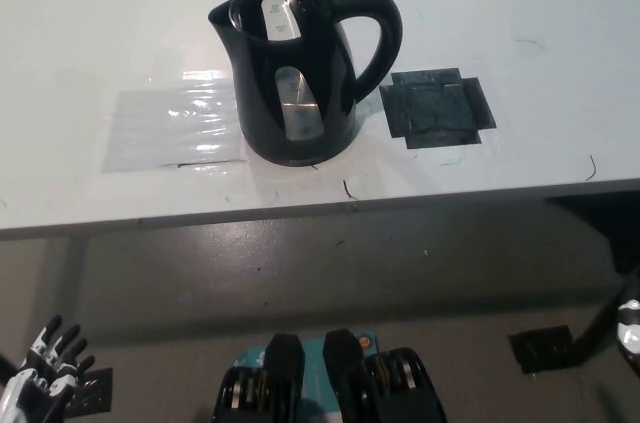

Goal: The robot uses its right hand to push down on the lid of a kettle kept in the middle of the desk to close it

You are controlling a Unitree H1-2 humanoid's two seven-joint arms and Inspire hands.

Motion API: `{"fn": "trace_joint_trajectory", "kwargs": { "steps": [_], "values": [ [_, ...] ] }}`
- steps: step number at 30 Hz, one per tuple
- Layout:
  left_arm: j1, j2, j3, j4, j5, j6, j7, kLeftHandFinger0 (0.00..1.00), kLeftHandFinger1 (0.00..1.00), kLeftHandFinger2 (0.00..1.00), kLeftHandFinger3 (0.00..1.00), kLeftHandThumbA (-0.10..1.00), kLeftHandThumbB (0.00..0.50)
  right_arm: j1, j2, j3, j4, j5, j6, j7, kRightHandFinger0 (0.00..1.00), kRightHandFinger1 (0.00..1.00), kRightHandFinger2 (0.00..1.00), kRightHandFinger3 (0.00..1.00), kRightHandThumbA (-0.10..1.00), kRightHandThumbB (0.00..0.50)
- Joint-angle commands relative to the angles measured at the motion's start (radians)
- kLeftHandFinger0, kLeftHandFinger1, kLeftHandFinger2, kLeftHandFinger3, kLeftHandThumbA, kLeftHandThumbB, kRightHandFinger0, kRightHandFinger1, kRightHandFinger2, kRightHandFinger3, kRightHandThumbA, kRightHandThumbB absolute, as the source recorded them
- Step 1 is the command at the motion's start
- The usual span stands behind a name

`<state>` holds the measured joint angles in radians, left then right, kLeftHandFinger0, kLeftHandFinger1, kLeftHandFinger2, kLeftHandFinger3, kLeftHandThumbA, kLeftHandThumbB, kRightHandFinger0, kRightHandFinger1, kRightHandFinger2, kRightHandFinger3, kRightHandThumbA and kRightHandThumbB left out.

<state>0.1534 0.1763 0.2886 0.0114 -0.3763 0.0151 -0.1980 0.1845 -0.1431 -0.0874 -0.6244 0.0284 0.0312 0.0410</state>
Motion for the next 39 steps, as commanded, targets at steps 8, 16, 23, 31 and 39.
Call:
{"fn": "trace_joint_trajectory", "kwargs": {
  "steps": [8,16,23,31,39],
  "values": [
    [0.017,0.038,0.017,-0.022,-0.032,-0.034,-0.035,1.0,1.0,1.0,1.0,0.29,0.242,-0.466,-0.115,0.057,-0.289,-0.022,0.282,0.093,1.0,1.0,1.0,1.0,0.46,0.0],
    [-0.013,0.074,0.021,-0.003,-0.032,-0.013,-0.038,1.0,1.0,1.0,1.0,0.29,0.276,-0.817,0.011,0.119,-0.093,-0.018,0.439,0.042,1.0,1.0,1.0,1.0,0.42,0.0],
    [-0.014,0.08,0.014,-0.001,-0.04,-0.017,-0.046,1.0,1.0,1.0,1.0,0.29,0.258,-1.031,0.098,0.157,0.165,-0.068,0.439,0.04,1.0,1.0,1.0,1.0,0.18,0.0],
    [0.012,0.074,0.012,-0.013,-0.044,-0.003,-0.043,1.0,1.0,1.0,1.0,0.3,0.29,-1.173,0.184,0.218,0.413,-0.153,0.397,-0.016,0.96,1.0,1.0,1.0,0.27,0.024],
    [0.052,0.062,0.007,-0.027,-0.051,-0.001,-0.046,1.0,1.0,1.0,1.0,0.27,0.276,-1.285,0.234,0.228,0.729,-0.214,0.296,-0.087,1.0,1.0,1.0,1.0,0.31,0.047]
  ]
}}
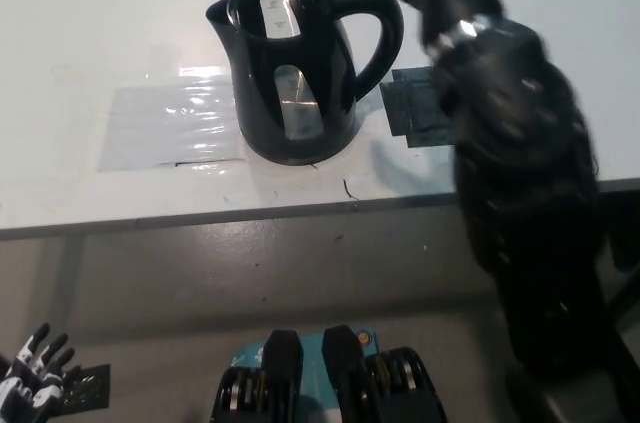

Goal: The robot uses its right hand to push down on the lid of a kettle kept in the middle of the desk to close it

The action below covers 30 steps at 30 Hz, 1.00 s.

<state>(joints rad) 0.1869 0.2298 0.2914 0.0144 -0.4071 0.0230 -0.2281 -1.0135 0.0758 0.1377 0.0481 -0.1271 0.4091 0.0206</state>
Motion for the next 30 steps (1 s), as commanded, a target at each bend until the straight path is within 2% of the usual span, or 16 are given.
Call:
{"fn": "trace_joint_trajectory", "kwargs": {
  "steps": [1,3,4,7,9,14,18,25,30],
  "values": [
    [0.023,0.006,0.003,-0.036,-0.015,-0.002,-0.009,1.0,1.0,1.0,1.0,0.28,0.295,-0.118,0.026,-0.003,0.138,-0.059,-0.102,-0.084,0.97,1.0,1.0,1.0,0.29,0.059],
    [0.035,0.001,0.001,-0.049,-0.01,0.011,0.002,1.0,1.0,1.0,1.0,0.28,0.301,-0.154,0.042,-0.014,0.245,-0.052,-0.131,-0.109,0.95,1.0,1.0,1.0,0.27,0.058],
    [0.041,-0.001,0.0,-0.05,-0.01,0.01,0.002,1.0,1.0,1.0,1.0,0.28,0.299,-0.167,0.047,-0.014,0.287,-0.055,-0.148,-0.122,0.92,0.97,1.0,1.0,0.27,0.065],
    [0.054,-0.001,0.0,-0.056,-0.016,0.007,-0.008,1.0,1.0,1.0,1.0,0.27,0.285,-0.207,0.067,-0.027,0.396,-0.046,-0.149,-0.145,0.93,0.98,1.0,1.0,0.31,0.065],
    [0.063,-0.003,-0.001,-0.065,-0.019,0.01,-0.01,1.0,1.0,1.0,1.0,0.28,0.286,-0.227,0.077,-0.031,0.469,-0.042,-0.178,-0.16,0.97,1.0,1.0,1.0,0.3,0.056],
    [0.073,-0.001,0.0,-0.069,-0.021,0.001,-0.015,1.0,1.0,1.0,1.0,0.27,0.26,-0.251,0.087,-0.036,0.548,-0.042,-0.209,-0.184,0.97,1.0,1.0,1.0,0.3,0.064],
    [0.069,0.0,-0.001,-0.067,-0.018,0.009,-0.009,1.0,1.0,1.0,1.0,0.27,0.277,-0.282,0.093,-0.054,0.605,-0.03,-0.225,-0.204,0.98,1.0,1.0,1.0,0.31,0.072],
    [0.077,-0.007,-0.002,-0.055,-0.026,0.0,-0.018,1.0,1.0,1.0,1.0,0.25,0.254,-0.306,0.102,-0.074,0.64,-0.015,-0.236,-0.211,0.95,1.0,1.0,1.0,0.31,0.06],
    [0.08,-0.006,-0.005,-0.055,-0.021,0.006,-0.016,1.0,1.0,1.0,1.0,0.26,0.266,-0.341,0.124,-0.134,0.733,0.036,-0.265,-0.248,0.95,0.96,1.0,1.0,0.3,0.068]
  ]
}}
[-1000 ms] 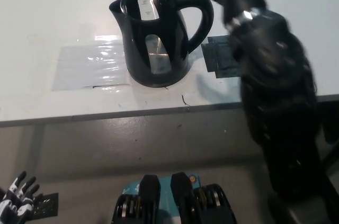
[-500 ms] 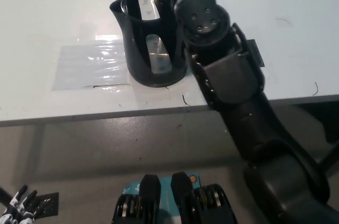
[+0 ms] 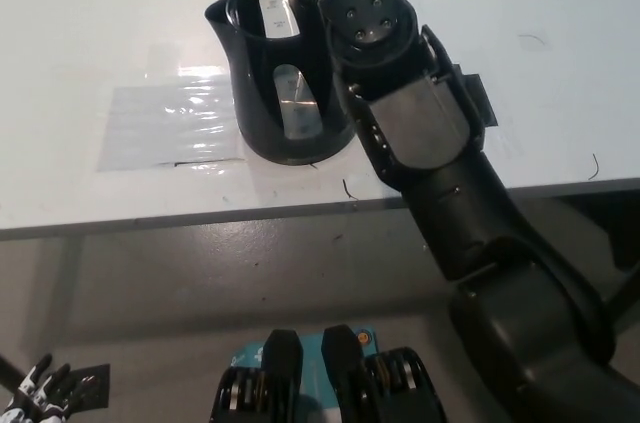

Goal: The robot uses its right hand to push down on the lid of a kettle kept in the middle of the desk to close it

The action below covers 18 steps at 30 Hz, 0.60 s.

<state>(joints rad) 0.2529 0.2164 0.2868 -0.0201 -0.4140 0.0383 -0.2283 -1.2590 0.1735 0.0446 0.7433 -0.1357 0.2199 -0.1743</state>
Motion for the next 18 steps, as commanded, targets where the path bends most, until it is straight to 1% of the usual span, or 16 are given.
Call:
{"fn": "trace_joint_trajectory", "kwargs": {
  "steps": [1,3,5,6,7,8,9,10,11,12,13,14,15,16,17,18],
  "values": [
    [0.014,0.003,-0.003,-0.02,-0.014,-0.006,-0.013,1.0,1.0,1.0,1.0,0.26,0.277,-0.105,0.037,-0.066,0.071,0.065,-0.09,-0.062,0.95,0.96,1.0,1.0,0.3,0.069],
    [0.014,-0.001,-0.007,-0.011,-0.011,-0.013,-0.015,1.0,1.0,1.0,1.0,0.27,0.282,-0.127,0.049,-0.086,0.157,0.075,-0.135,-0.071,0.94,0.95,1.0,1.0,0.31,0.051],
    [0.014,-0.002,-0.007,-0.012,-0.011,-0.011,-0.012,1.0,1.0,1.0,1.0,0.28,0.29,-0.148,0.059,-0.102,0.216,0.083,-0.164,-0.079,0.94,0.95,1.0,1.0,0.31,0.052],
    [0.018,-0.021,-0.02,-0.008,-0.006,-0.015,-0.012,1.0,1.0,1.0,1.0,0.29,0.294,-0.165,0.074,-0.105,0.3,0.078,-0.183,-0.101,0.85,0.91,0.97,1.0,0.3,0.063],
    [0.022,-0.031,-0.028,-0.008,-0.002,-0.018,-0.012,1.0,1.0,1.0,1.0,0.29,0.294,-0.16,0.072,-0.104,0.303,0.074,-0.185,-0.102,0.85,0.91,0.97,1.0,0.3,0.062],
    [0.027,-0.033,-0.032,-0.009,-0.004,-0.019,-0.016,1.0,1.0,1.0,1.0,0.28,0.283,-0.17,0.081,-0.107,0.35,0.076,-0.215,-0.11,0.86,0.9,0.95,1.0,0.3,0.067],
    [0.031,-0.036,-0.035,-0.011,-0.003,-0.019,-0.018,1.0,1.0,1.0,1.0,0.28,0.285,-0.17,0.083,-0.108,0.368,0.077,-0.229,-0.115,0.86,0.89,0.95,1.0,0.3,0.066],
    [0.037,-0.035,-0.04,-0.011,0.001,-0.023,-0.024,1.0,1.0,1.0,1.0,0.28,0.282,-0.174,0.093,-0.113,0.408,0.083,-0.248,-0.121,0.84,0.86,0.9,0.99,0.31,0.07],
    [0.041,-0.035,-0.042,-0.014,0.002,-0.023,-0.023,1.0,1.0,1.0,1.0,0.28,0.282,-0.173,0.093,-0.113,0.416,0.083,-0.256,-0.124,0.83,0.85,0.89,0.98,0.33,0.072],
    [0.043,-0.033,-0.044,-0.017,0.003,-0.018,-0.021,1.0,1.0,1.0,1.0,0.28,0.284,-0.169,0.096,-0.116,0.431,0.088,-0.272,-0.119,0.85,0.86,0.9,1.0,0.33,0.065],
    [0.045,-0.03,-0.047,-0.019,0.002,-0.016,-0.023,1.0,1.0,1.0,1.0,0.29,0.293,-0.167,0.097,-0.116,0.45,0.089,-0.294,-0.118,0.84,0.85,0.89,1.0,0.32,0.065],
    [0.042,-0.026,-0.048,-0.022,0.0,-0.008,-0.02,1.0,1.0,1.0,1.0,0.28,0.294,-0.165,0.101,-0.13,0.476,0.106,-0.319,-0.109,0.84,0.87,0.96,1.0,0.3,0.062],
    [0.04,-0.025,-0.051,-0.023,0.0,-0.007,-0.019,1.0,1.0,1.0,1.0,0.28,0.294,-0.166,0.099,-0.131,0.48,0.106,-0.323,-0.111,0.85,0.88,0.97,1.0,0.3,0.061],
    [0.036,-0.021,-0.054,-0.022,0.001,-0.005,-0.02,1.0,1.0,1.0,1.0,0.28,0.295,-0.167,0.102,-0.14,0.499,0.115,-0.337,-0.11,0.88,0.9,1.0,1.0,0.3,0.062],
    [0.034,-0.02,-0.056,-0.022,0.001,-0.004,-0.021,1.0,1.0,1.0,1.0,0.28,0.295,-0.17,0.103,-0.141,0.511,0.114,-0.343,-0.117,0.88,0.9,1.0,1.0,0.3,0.063],
    [0.028,-0.018,-0.059,-0.017,0.001,-0.006,-0.024,1.0,1.0,1.0,1.0,0.28,0.296,-0.174,0.111,-0.161,0.525,0.136,-0.349,-0.112,0.94,0.94,1.0,1.0,0.27,0.061]
  ]
}}
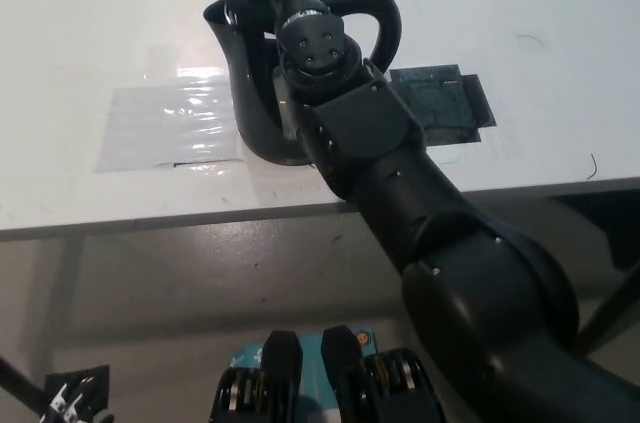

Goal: The robot uses its right hand to push down on the lid of a kettle kept in the middle of the desk to close it

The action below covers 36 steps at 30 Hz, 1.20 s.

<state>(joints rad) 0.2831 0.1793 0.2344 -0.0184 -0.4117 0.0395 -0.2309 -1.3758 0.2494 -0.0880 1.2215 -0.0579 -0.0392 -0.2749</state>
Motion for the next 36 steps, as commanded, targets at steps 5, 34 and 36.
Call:
{"fn": "trace_joint_trajectory", "kwargs": {
  "steps": [5,34,36],
  "values": [
    [-0.016,0.003,-0.02,-0.001,0.005,-0.014,-0.016,1.0,1.0,1.0,1.0,0.28,0.304,-0.047,0.06,-0.022,0.111,0.041,-0.112,-0.025,0.94,0.95,0.99,1.0,0.31,0.089],
    [0.027,0.001,-0.037,-0.033,0.002,-0.004,-0.002,1.0,1.0,1.0,1.0,0.28,0.288,0.202,0.065,-0.006,0.188,0.044,-0.144,-0.013,0.93,0.95,1.0,1.0,0.27,0.116],
    [0.032,-0.001,-0.034,-0.03,-0.004,-0.007,-0.003,1.0,1.0,1.0,1.0,0.27,0.295,0.184,0.059,0.005,0.181,0.032,-0.164,-0.013,0.92,0.93,1.0,1.0,0.29,0.113]
  ]
}}
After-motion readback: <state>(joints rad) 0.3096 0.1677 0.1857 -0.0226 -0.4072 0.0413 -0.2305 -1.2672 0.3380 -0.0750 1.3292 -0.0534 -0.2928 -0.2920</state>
